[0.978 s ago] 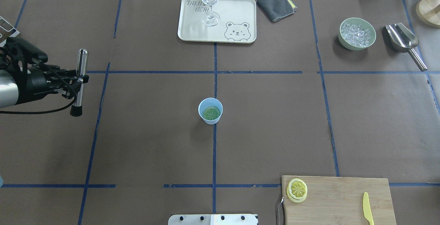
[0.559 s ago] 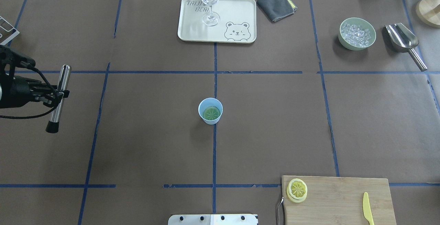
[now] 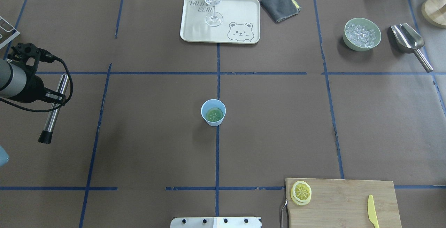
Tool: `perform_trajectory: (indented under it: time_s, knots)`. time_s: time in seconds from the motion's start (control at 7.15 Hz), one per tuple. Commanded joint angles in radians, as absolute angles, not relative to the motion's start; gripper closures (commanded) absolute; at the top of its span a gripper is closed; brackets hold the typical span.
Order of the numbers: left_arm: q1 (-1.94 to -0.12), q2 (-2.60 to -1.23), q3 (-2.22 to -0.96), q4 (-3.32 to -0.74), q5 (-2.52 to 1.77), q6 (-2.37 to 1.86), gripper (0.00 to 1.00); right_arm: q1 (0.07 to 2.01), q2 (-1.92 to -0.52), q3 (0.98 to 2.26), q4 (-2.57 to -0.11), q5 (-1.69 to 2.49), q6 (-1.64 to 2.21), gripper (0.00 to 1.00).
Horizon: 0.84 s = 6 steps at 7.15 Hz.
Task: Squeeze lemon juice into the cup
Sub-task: 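Lower the muddler onto the table, release it, and withdraw the left arm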
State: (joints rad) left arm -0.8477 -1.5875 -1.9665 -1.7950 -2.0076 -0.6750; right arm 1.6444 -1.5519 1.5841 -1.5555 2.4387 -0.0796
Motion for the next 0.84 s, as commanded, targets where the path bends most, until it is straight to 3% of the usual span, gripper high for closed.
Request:
perform_trajectory:
  time_s: [0.0, 0.28, 0.7]
  knots:
    - [-0.848, -1.597, -1.857, -1.766, -2.043, -0.678, 1.0, 1.644, -1.551, 1.585, -1.555, 2.437, -0.083, 0.0]
    - [-0.856, -1.685, -1.749, -1.639, -2.083, -0.681, 1.0, 1.644, -1.552, 1.586, -1.555, 2.439, -0.08, 0.0]
    - [-0.862, -1.764, -1.717, -1.571, -2.086, -0.762, 1.0, 1.644, -1.552, 1.594, -1.554, 2.439, -0.08, 0.0]
